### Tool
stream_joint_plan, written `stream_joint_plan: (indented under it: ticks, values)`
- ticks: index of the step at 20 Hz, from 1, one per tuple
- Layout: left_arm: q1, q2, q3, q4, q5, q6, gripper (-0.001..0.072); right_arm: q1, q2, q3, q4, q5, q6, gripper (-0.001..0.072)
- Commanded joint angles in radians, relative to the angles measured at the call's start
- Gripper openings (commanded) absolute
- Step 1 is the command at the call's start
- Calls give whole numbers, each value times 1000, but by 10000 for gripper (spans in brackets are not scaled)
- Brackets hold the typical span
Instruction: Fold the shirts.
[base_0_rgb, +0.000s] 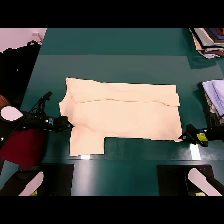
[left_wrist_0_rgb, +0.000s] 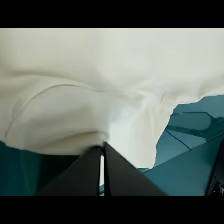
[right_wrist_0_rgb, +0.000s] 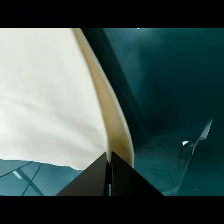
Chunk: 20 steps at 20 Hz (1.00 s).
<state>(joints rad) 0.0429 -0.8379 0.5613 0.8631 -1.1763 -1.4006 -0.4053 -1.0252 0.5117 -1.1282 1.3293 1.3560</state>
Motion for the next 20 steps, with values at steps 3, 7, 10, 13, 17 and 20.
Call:
stream_joint_plan:
  ticks: [3, 7, 10, 13, 17, 20]
  values:
    - [0, 85, 41, 93, -91, -31, 22, -2, 57, 40, -28, 90, -41, 15]
    - [0, 226, 124, 106, -240, -102, 22, 0, 230, 162, -51, 221, -11, 14]
    - [0, 201, 228, 99, -218, -82, 22, 47, 281, 266, -51, 194, 23, 14]
    - [0, 89, 286, 105, -57, -27, 23, 156, 170, 382, -55, 140, 43, 14]
    - [0, -210, 407, 105, 144, 23, 24, 245, -96, 575, -50, 19, 62, 14]
    - [0, -442, 576, 104, 205, 23, 24, 262, -301, 743, -46, 0, 69, 14]
